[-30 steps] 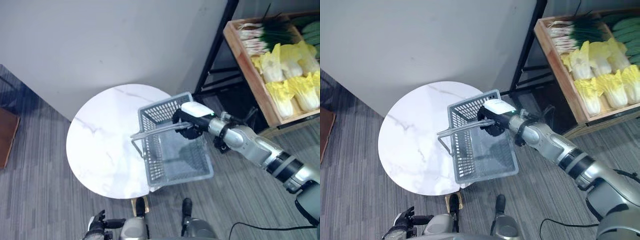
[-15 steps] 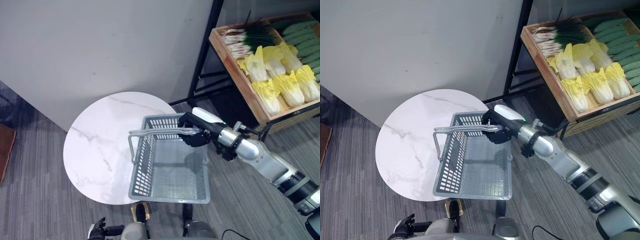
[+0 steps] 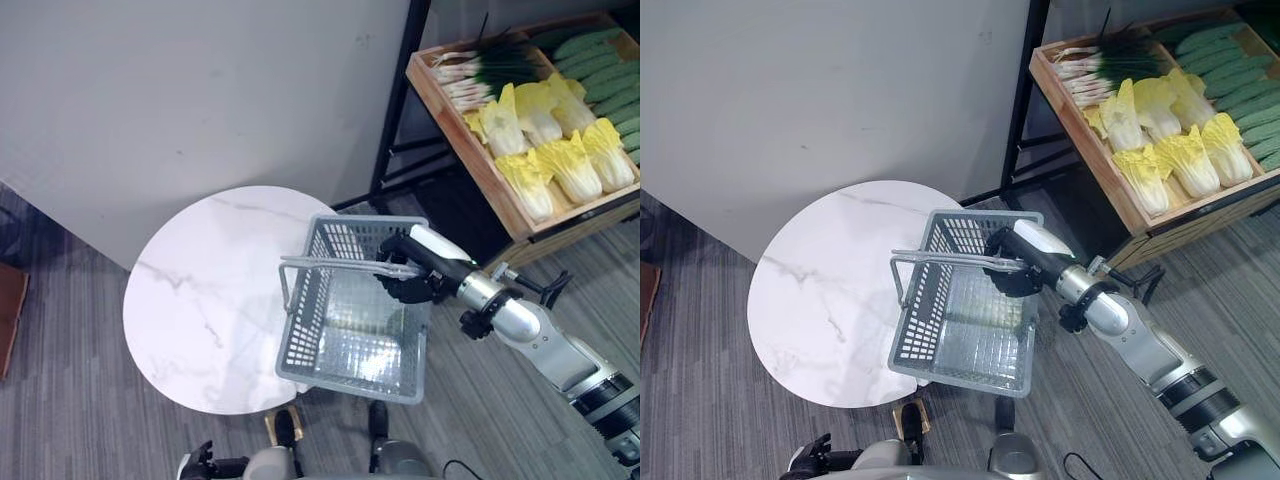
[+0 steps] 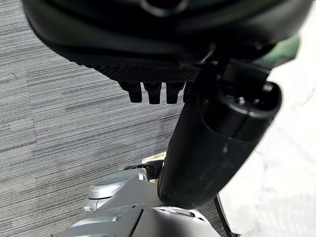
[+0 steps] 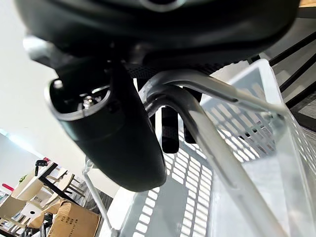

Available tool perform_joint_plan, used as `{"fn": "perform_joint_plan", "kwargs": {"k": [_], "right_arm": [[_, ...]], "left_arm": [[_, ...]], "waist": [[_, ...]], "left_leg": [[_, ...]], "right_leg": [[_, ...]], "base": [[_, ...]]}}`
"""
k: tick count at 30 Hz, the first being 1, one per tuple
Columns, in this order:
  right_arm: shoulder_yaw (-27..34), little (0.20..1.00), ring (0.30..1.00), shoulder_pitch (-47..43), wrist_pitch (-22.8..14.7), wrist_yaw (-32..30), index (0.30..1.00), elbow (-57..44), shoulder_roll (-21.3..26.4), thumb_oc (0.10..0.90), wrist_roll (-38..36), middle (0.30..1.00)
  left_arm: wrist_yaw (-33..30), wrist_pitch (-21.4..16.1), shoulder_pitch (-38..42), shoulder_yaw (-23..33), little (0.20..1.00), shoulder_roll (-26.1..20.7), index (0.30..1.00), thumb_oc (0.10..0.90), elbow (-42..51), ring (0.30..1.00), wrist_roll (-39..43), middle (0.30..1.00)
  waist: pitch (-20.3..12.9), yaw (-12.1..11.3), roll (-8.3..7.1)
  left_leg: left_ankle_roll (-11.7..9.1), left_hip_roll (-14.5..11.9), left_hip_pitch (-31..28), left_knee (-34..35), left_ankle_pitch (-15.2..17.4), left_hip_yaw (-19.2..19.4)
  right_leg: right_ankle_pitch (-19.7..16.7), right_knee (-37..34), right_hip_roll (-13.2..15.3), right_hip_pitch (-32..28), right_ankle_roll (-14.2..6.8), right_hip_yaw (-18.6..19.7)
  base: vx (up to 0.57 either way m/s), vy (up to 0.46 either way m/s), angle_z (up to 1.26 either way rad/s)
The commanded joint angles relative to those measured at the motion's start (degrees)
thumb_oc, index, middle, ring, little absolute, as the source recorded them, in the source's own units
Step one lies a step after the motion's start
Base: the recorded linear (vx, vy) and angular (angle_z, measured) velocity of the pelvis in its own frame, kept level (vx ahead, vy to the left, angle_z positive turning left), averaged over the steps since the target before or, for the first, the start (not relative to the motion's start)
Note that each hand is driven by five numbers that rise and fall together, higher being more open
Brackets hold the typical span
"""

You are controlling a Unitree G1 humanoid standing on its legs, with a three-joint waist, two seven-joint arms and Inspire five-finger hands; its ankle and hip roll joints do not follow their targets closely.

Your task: Get the vegetables into the basket

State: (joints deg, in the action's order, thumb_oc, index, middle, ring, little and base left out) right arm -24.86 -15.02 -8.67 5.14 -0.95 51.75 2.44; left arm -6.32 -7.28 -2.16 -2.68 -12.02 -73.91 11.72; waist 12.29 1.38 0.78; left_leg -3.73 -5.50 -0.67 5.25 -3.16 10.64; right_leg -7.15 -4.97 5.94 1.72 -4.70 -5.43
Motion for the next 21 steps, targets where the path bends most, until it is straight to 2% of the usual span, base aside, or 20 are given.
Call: {"fn": "perform_joint_plan", "kwargs": {"k": [1, 3, 6, 8, 10, 11, 14, 15, 17, 21], "right_arm": [[6.4, 0.300, 0.300, -7.7, -7.8, -5.3, 0.300, -9.1, -1.0, 0.400, -2.7, 0.300], [8.2, 0.300, 0.300, -6.1, -7.7, -5.9, 0.300, -8.7, -1.3, 0.400, -2.5, 0.300], [9.7, 0.300, 0.300, -4.6, -7.7, -6.3, 0.300, -8.8, -1.4, 0.400, -1.7, 0.300], [11.0, 0.300, 0.300, -2.9, -7.5, -6.4, 0.300, -9.3, -1.3, 0.400, -0.8, 0.300], [10.8, 0.300, 0.300, -3.3, -7.3, -6.9, 0.300, -9.4, -1.7, 0.400, 0.8, 0.300], [10.8, 0.300, 0.300, -3.3, -7.3, -6.9, 0.300, -9.4, -1.7, 0.400, 0.8, 0.300], [9.9, 0.300, 0.300, -4.5, -7.1, -7.3, 0.300, -9.1, -2.1, 0.400, 1.5, 0.300], [9.2, 0.300, 0.300, -5.6, -7.2, -7.3, 0.300, -9.2, -2.2, 0.400, 1.4, 0.300], [7.8, 0.300, 0.300, -6.8, -7.5, -6.5, 0.300, -9.2, -3.0, 0.400, 0.7, 0.300], [6.9, 0.300, 0.300, -7.1, -7.5, -5.7, 0.300, -9.1, -3.8, 0.400, 0.0, 0.300]], "left_arm": [[-0.9, -0.7, 1.6, -1.7, 1.000, -1.7, 1.000, 0.900, -2.4, 1.000, -1.4, 1.000], [-1.0, -0.6, 1.8, -2.2, 1.000, -1.8, 1.000, 0.900, -2.2, 1.000, -2.5, 1.000], [-0.9, -0.5, 1.8, -2.2, 1.000, -1.8, 1.000, 0.900, -2.0, 1.000, -3.2, 1.000], [-0.6, -0.5, 1.6, -2.3, 1.000, -2.1, 1.000, 0.900, -1.9, 1.000, -3.9, 1.000], [-0.5, -0.7, 1.7, -2.2, 1.000, -2.8, 1.000, 0.900, -1.6, 1.000, -4.9, 1.000], [-0.5, -0.7, 1.7, -2.2, 1.000, -2.8, 1.000, 0.900, -1.6, 1.000, -4.9, 1.000], [-0.4, -0.7, 1.6, -1.6, 1.000, -3.7, 1.000, 0.900, -1.0, 1.000, -5.0, 1.000], [-0.1, -0.6, 1.3, -1.3, 1.000, -4.3, 1.000, 0.900, -0.7, 1.000, -5.7, 1.000], [0.4, -0.2, 0.7, -0.8, 1.000, -4.7, 1.000, 0.900, -1.0, 1.000, -6.1, 1.000], [0.6, -0.2, 0.4, -0.5, 1.000, -4.9, 1.000, 0.900, -0.8, 1.000, -5.7, 1.000]], "waist": [[-2.0, -1.2, -3.94], [-0.5, -0.8, -4.81], [-0.2, -0.3, -4.89], [-0.1, 0.1, -4.97], [0.3, 0.7, -4.61], [0.1, 0.5, -4.64], [0.2, -0.1, -4.08], [0.2, -0.6, -3.81], [-0.3, -1.4, -3.58], [-1.0, -2.0, -3.68]], "left_leg": [[-2.8, -1.7, -4.7, -0.7, 2.2, 1.7], [-1.9, -0.9, -2.8, -4.5, 3.9, 1.8], [-1.1, -0.1, -2.8, -4.4, 4.5, 2.4], [-0.6, 1.2, -3.3, -3.4, 4.5, 3.4], [-0.1, 2.1, -3.1, -2.8, 4.6, 5.6], [-0.1, 2.1, -3.0, -2.8, 4.6, 5.8], [0.1, 1.1, -2.9, -0.9, 3.4, 9.4], [0.5, 0.4, -2.7, -0.8, 3.0, 11.5], [1.3, -0.2, -2.5, -1.0, 2.8, 14.4], [1.1, -0.5, -2.2, -1.1, 2.2, 15.8]], "right_leg": [[1.1, 0.5, 7.4, -2.0, -7.6, 0.4], [0.8, 3.5, 8.7, -0.1, -8.3, 1.5], [-0.3, 4.2, 9.3, 1.2, -9.2, 2.4], [-3.5, 3.8, 10.0, 2.1, -10.3, 3.5], [-8.7, 2.6, 10.6, 5.1, -10.3, 4.4], [-8.8, 2.6, 10.5, 5.4, -10.3, 4.6], [-6.6, 4.0, 10.8, 6.1, -10.3, -1.8], [-3.6, 7.8, 11.0, 5.4, -10.2, -5.6], [0.7, 13.1, 10.9, 2.7, -9.0, -7.7], [2.1, 14.1, 10.1, 1.2, -8.8, -6.9]], "base": [[-0.02, 0.085, -0.14], [-0.07, 0.131, -0.16], [-0.05, 0.134, -0.14], [-0.06, 0.169, -0.16], [-0.15, 0.171, -0.45], [-0.16, 0.137, -0.86], [-0.18, 0.102, -0.82], [-0.21, 0.116, -0.79], [-0.21, 0.087, -1.02], [-0.05, -0.029, -0.59]]}}
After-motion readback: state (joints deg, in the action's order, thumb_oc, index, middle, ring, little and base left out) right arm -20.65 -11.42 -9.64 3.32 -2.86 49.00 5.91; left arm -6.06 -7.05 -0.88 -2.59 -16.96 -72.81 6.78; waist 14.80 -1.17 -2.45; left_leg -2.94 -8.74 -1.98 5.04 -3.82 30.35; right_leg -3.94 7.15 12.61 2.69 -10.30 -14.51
